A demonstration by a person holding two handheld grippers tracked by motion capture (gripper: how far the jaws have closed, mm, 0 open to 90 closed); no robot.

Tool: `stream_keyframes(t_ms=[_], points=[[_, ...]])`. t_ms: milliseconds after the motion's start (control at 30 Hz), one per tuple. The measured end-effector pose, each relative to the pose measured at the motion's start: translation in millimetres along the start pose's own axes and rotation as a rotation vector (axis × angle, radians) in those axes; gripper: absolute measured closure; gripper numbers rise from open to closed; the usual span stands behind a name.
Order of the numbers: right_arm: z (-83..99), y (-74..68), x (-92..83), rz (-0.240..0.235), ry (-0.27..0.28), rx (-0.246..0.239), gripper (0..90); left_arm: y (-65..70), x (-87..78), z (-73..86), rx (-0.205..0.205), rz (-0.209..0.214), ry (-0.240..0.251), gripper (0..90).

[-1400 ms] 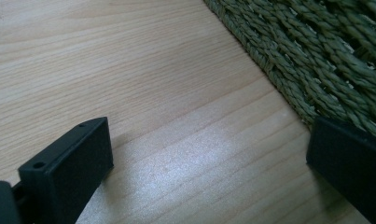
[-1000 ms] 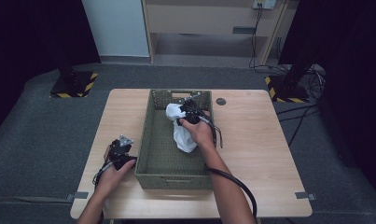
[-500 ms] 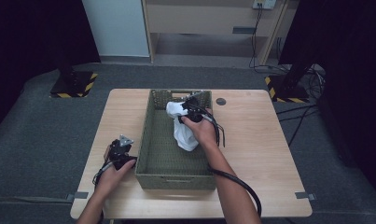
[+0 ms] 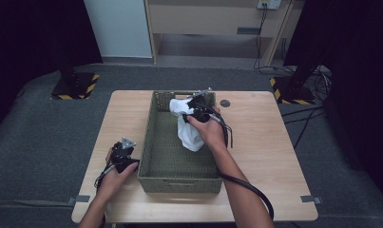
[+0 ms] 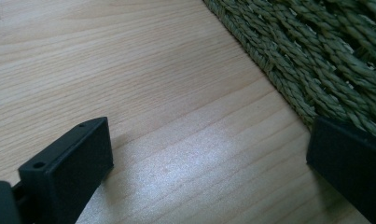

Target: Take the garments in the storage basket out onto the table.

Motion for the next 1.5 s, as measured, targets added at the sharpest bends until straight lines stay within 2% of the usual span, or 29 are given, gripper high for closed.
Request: stream_keyframes(t_ms=[367, 1000, 1300, 1500], points=[[-5.0, -2.8, -17.5, 0.001, 0.023, -0.024, 48.3, -0.1, -0.1, 0.2, 0.003, 0.000, -0.002, 0.0], [-20.4, 5.1, -52.2, 0.012, 0.068, -0.023, 48.6, -0.3, -0.1, 0.1, 0.003, 0.000, -0.001, 0.0], [-26.0, 6.2, -64.7, 0.016, 0.073, -0.034, 48.6, -0.2, -0.4, 0.4, 0.004, 0.001, -0.005, 0.0], [-28.0, 7.6, -78.1, 0.010, 0.104, -0.044, 48.9, -0.1, -0.2, 0.2, 0.003, 0.001, -0.003, 0.0]])
Point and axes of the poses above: each handheld gripper's, and its own axes: x roughly forward along the jaws, z roughly out of its underside, y roughly to its right, the point moved 10 cm from there along x, roughly forward along the jaws, and after that the axes turned 9 degrees about -z, right-handed, at the moved point
